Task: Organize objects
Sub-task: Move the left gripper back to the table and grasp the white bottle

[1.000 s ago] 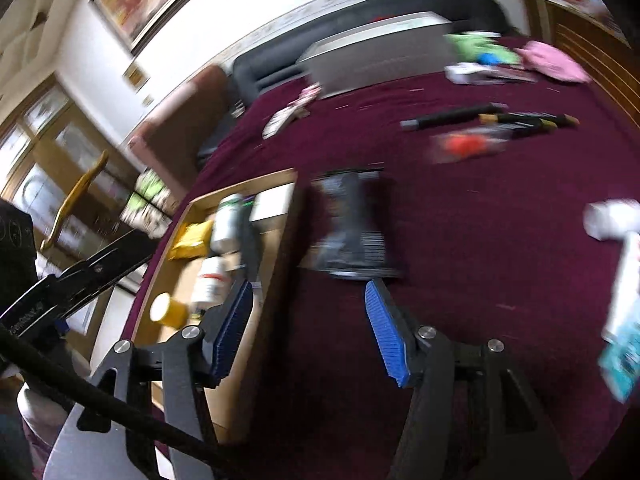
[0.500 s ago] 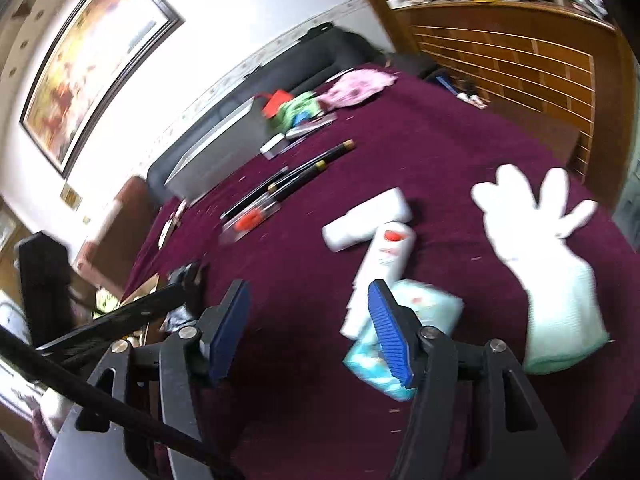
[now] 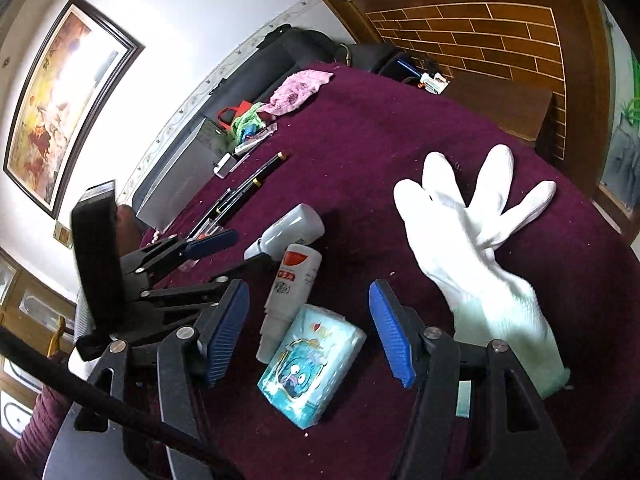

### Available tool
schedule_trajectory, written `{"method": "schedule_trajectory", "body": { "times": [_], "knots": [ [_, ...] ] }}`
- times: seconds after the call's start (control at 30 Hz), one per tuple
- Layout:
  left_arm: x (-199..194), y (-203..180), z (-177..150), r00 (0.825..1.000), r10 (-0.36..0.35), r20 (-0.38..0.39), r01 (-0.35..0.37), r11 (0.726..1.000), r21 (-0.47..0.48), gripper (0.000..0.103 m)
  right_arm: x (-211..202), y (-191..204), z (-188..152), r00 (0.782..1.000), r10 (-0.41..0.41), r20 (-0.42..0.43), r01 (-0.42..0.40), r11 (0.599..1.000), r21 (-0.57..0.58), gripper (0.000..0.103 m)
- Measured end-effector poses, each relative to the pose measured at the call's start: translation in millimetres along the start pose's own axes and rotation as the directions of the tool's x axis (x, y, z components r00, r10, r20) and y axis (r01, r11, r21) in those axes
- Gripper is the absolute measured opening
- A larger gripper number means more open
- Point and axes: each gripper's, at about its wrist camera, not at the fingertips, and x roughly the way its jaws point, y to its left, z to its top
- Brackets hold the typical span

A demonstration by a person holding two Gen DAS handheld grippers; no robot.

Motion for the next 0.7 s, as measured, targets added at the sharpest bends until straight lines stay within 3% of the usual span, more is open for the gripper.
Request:
{"method": "schedule_trajectory", "body": {
  "times": [0.33, 0.37, 0.47, 0.7],
  "knots": [
    [28, -8, 15, 0.998, -0.055, -0.014, 0.055, 0.998, 0.005, 0.050, -2, -3, 3, 1.000, -0.006, 0.001, 0.006, 1.000, -0.009, 0.062],
    [29, -6, 16, 0.998, -0.063, -0.022, 0.062, 0.998, -0.013, 0.049, -2, -3, 4, 1.000, -0.008, 0.002, 0.008, 1.000, -0.009, 0.062],
    [27, -4, 15, 0.994, -0.105, -0.037, 0.103, 0.993, -0.059, 0.029, -1, -3, 4, 1.000, -0.009, -0.002, 0.009, 1.000, -0.006, 0.062],
    [5, 4, -11, 0.996, -0.074, -0.050, 0.064, 0.983, -0.172, 0.029, 2, 0, 3, 1.000, -0.016, -0.021, 0.016, 1.000, -0.013, 0.062]
  ]
}}
